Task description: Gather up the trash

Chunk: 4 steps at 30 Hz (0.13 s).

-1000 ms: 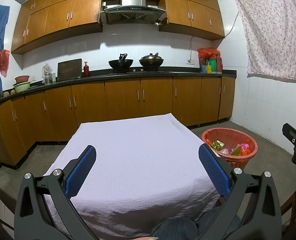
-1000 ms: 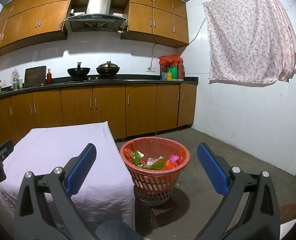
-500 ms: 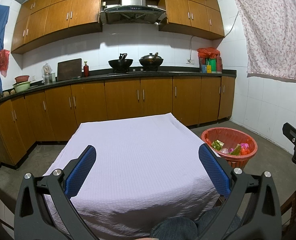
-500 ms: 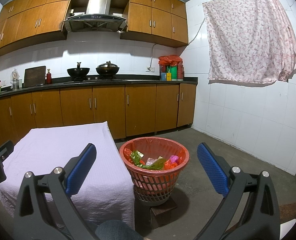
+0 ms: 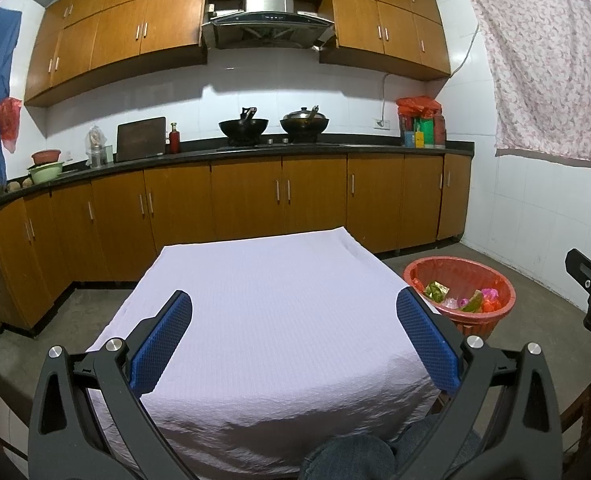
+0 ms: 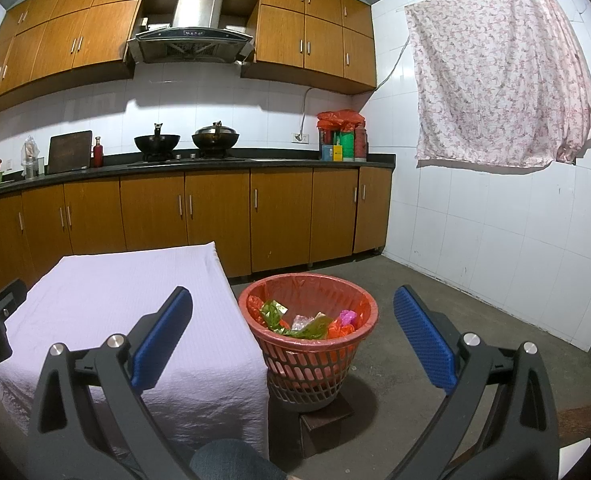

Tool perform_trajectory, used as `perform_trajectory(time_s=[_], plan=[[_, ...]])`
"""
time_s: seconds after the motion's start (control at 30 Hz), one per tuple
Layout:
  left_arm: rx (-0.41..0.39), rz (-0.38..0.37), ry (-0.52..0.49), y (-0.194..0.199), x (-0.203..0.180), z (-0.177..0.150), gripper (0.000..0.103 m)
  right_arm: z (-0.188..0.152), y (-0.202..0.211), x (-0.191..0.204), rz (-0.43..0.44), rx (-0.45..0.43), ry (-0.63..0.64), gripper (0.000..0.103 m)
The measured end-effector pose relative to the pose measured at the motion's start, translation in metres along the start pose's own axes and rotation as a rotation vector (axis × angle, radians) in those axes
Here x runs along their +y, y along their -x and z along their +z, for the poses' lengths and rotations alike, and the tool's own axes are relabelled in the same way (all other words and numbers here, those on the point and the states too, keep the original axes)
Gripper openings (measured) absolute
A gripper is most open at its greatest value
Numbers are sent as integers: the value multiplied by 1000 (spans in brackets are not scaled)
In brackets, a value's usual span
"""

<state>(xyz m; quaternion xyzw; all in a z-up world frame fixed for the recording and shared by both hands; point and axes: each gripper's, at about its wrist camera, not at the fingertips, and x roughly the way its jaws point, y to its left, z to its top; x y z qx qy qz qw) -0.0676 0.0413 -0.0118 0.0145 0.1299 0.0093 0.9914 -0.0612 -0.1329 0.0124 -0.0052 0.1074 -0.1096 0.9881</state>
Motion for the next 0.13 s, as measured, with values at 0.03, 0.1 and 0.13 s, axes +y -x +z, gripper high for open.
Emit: perform_trajectory(time_s=[0.03, 0.1, 0.13], plan=[[1, -1, 1, 0, 0, -1, 101, 0, 0, 0, 0, 0, 0, 99], [1, 1, 0, 0, 0, 0, 101, 0, 0, 0, 0, 0, 0, 99], [0, 1, -1, 1, 0, 0, 101, 0, 0, 0, 0, 0, 0, 99]])
